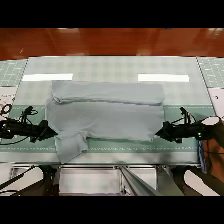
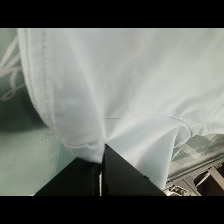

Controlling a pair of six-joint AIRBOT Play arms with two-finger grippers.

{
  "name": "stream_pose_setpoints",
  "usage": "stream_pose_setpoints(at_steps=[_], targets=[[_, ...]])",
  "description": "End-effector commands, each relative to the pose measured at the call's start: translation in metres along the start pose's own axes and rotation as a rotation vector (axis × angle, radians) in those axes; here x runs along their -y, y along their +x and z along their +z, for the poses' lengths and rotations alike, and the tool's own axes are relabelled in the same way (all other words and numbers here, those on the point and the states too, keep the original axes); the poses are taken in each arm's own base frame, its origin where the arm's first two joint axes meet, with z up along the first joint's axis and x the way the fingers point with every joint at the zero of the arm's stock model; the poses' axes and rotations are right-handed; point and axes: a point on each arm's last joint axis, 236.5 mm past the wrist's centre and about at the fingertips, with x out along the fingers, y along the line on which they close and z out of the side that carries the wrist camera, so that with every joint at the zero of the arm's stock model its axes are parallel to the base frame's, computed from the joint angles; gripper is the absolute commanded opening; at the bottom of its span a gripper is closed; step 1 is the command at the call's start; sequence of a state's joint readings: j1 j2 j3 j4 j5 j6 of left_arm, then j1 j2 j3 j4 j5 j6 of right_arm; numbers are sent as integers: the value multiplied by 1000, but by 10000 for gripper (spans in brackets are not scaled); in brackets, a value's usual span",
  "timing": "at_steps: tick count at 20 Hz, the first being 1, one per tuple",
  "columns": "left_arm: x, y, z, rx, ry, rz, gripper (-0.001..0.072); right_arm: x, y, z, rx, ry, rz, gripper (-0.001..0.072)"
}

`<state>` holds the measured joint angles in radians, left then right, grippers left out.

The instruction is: Fold the shirts.

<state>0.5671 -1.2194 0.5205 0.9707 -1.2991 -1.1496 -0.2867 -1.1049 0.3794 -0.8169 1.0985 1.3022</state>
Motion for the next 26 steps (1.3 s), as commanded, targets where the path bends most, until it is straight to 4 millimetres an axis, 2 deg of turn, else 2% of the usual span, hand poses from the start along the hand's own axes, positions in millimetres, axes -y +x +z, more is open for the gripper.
stream_pose_setpoints(at_steps=[1,3,5,9,12,16,19,22,24,26], targets=[[2,-1,3,11,5,-6,21,-27,6,2,0,-99,112,21],[4,-7,11,30,18,-3,21,-29,2,2,-9,-108,124,22],[10,-18,21,54,44,0,21,-33,-7,11,12,-121,133,21],[31,-44,52,143,101,-12,21,-55,-34,51,110,-187,125,22],[47,-52,80,215,144,24,21,-72,-48,75,151,-199,149,21],[93,-52,121,249,263,51,21,-89,-60,111,195,-216,169,22],[125,-54,164,278,296,49,21,-99,-65,136,215,-215,190,22],[143,-56,205,282,265,32,21,-103,-66,153,226,-202,200,22],[149,-51,222,248,284,27,21,-112,-67,164,241,-186,243,22],[153,-44,236,226,294,25,21,-112,-67,176,261,-179,243,22]])
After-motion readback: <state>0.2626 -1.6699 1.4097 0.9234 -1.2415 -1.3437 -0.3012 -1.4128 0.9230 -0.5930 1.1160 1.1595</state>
